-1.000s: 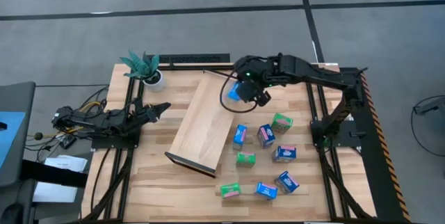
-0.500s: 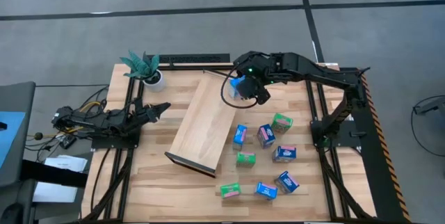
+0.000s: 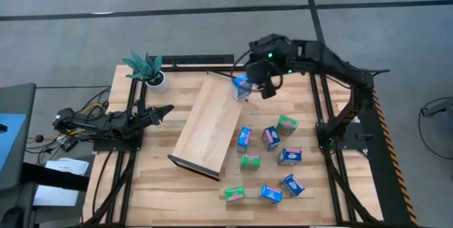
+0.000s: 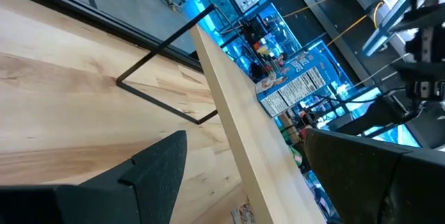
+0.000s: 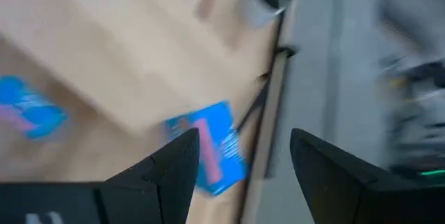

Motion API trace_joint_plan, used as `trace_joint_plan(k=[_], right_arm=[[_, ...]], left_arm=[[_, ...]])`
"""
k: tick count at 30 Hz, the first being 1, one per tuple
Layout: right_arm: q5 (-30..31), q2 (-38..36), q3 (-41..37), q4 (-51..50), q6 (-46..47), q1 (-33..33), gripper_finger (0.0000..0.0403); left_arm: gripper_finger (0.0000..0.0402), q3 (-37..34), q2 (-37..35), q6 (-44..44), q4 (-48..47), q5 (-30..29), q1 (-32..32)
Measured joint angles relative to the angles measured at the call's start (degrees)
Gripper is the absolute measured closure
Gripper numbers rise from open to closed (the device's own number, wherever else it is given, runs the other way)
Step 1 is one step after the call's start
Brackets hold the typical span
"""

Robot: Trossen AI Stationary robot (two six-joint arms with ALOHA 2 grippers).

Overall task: Stack cereal on shelf
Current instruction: Put the top light blue cereal box on the shelf

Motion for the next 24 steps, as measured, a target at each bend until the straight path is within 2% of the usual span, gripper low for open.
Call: trace_joint_plan(k=[4, 7, 11, 15, 21, 24], right_arm=[[-11.6, -1.8, 0.1, -7.3, 5.8, -6.8, 0.0152], [-18.4, -4.3, -2.9, -6.9, 7.6, -12.6, 0.0152], [-19.5, -8.9, -9.2, -3.1, 7.6, -19.0, 0.0152], [-22.6, -12.9, -19.4, 5.2, 7.8, -23.2, 0.0152], [-26.7, -17.7, -38.4, 21.5, 8.0, -24.5, 0.0152], [-26.7, -18.3, -44.3, 27.2, 8.7, -24.4, 0.0152]], left_arm=[[0.0122, 0.0, 0.0, 0.0, 0.0, 0.0, 0.0], [0.0122, 0.0, 0.0, 0.1, 0.0, 0.0, 0.0], [0.0122, 0.0, 0.0, 0.1, 0.0, 0.0, 0.0], [0.0122, 0.0, 0.0, 0.4, 0.0, 0.0, 0.0], [0.0122, 0.0, 0.0, 0.1, 0.1, 0.0, 0.0], [0.0122, 0.0, 0.0, 0.1, 0.6, 0.6, 0.0]])
